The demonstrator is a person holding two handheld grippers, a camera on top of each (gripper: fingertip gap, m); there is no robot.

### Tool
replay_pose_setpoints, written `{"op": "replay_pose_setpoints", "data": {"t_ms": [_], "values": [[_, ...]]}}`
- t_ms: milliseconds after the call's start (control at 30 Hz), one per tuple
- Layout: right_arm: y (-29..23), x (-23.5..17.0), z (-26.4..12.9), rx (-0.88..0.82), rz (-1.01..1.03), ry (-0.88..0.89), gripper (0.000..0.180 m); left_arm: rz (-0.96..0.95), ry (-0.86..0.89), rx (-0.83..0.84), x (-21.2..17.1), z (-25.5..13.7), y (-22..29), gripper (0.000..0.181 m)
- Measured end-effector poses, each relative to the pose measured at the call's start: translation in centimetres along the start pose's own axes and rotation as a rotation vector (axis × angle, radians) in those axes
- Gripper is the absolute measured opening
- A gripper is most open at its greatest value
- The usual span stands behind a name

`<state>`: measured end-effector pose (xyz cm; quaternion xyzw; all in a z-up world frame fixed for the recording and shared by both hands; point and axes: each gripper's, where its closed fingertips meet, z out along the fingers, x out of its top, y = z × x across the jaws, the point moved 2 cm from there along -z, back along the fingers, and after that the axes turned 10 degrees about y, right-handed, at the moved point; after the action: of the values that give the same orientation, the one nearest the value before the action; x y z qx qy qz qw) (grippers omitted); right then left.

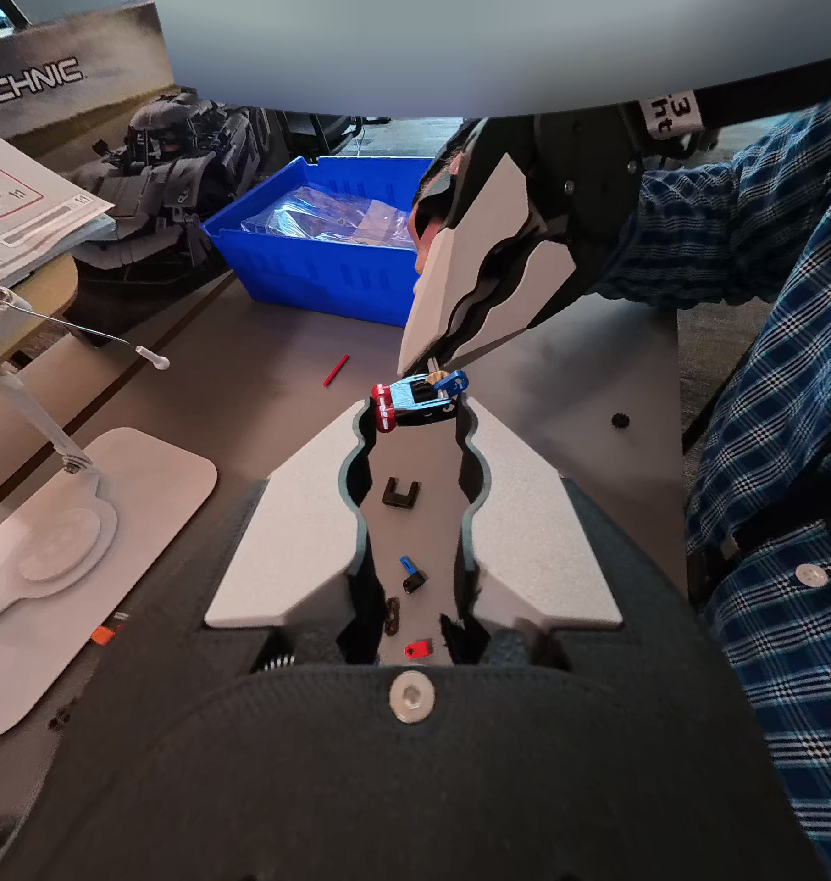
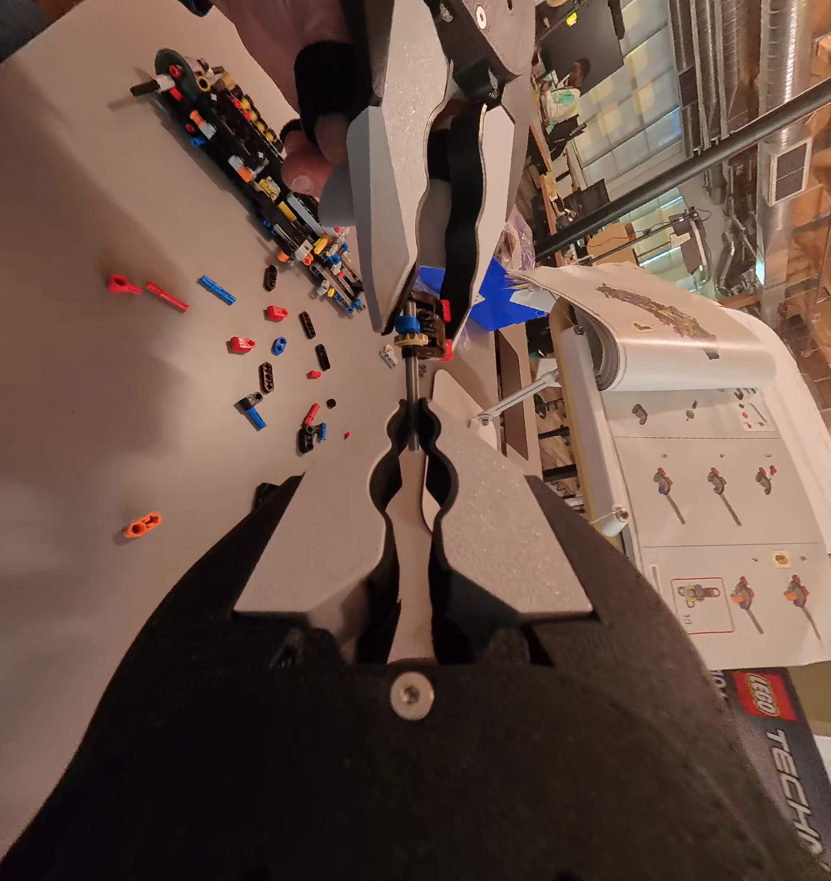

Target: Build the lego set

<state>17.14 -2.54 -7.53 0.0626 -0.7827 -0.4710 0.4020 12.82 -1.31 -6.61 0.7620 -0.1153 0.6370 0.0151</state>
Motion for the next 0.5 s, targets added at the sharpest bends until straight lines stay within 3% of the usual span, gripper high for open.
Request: {"op": "replay_pose_setpoints", "data": {"t_ms": [500], "values": [[0.45, -0.13, -0.50, -0.075, -0.067, -0.030, 0.000, -0.241, 0.106, -0.074, -0.12, 0.44, -0.41, 0.032]]}}
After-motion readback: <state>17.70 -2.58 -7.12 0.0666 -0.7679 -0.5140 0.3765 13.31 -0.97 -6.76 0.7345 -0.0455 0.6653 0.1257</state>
